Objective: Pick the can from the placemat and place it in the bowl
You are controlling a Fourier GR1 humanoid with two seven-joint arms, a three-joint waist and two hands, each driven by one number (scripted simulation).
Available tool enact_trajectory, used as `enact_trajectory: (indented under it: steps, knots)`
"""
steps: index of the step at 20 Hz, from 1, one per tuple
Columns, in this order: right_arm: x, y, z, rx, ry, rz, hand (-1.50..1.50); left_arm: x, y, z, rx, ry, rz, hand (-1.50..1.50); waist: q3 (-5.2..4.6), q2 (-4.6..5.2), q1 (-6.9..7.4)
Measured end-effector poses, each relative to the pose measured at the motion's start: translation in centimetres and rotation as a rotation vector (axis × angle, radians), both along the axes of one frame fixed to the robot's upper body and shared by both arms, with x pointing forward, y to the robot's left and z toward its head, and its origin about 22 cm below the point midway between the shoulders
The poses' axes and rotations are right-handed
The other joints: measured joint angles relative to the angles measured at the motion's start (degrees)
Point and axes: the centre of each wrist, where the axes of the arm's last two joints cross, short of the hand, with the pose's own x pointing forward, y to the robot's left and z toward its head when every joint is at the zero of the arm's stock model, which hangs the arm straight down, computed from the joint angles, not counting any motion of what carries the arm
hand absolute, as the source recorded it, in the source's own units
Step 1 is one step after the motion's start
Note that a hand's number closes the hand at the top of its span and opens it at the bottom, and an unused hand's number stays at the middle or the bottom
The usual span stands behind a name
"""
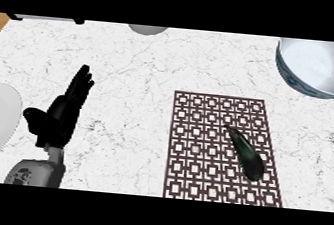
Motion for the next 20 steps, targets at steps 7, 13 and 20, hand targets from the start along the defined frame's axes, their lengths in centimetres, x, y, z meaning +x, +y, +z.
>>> enact_trajectory:
  steps: [7,13,20]
  knots:
    - [-0.2,-3.0,6.2,0.000,-0.038,-0.095,1.50,-0.3,-0.5,-0.2,-0.003,-0.008,-0.025,0.00,-0.07,0.30,1.58]
    - [1.7,-2.6,7.9,0.011,-0.029,-0.131,1.50,0.4,-1.4,0.1,-0.002,-0.010,-0.045,0.00,-0.09,0.48,2.45]
    - [5.0,-1.6,8.5,-0.062,-0.064,-0.201,1.50,0.5,-2.2,0.7,-0.001,-0.009,-0.064,0.00,-0.08,0.71,3.60]
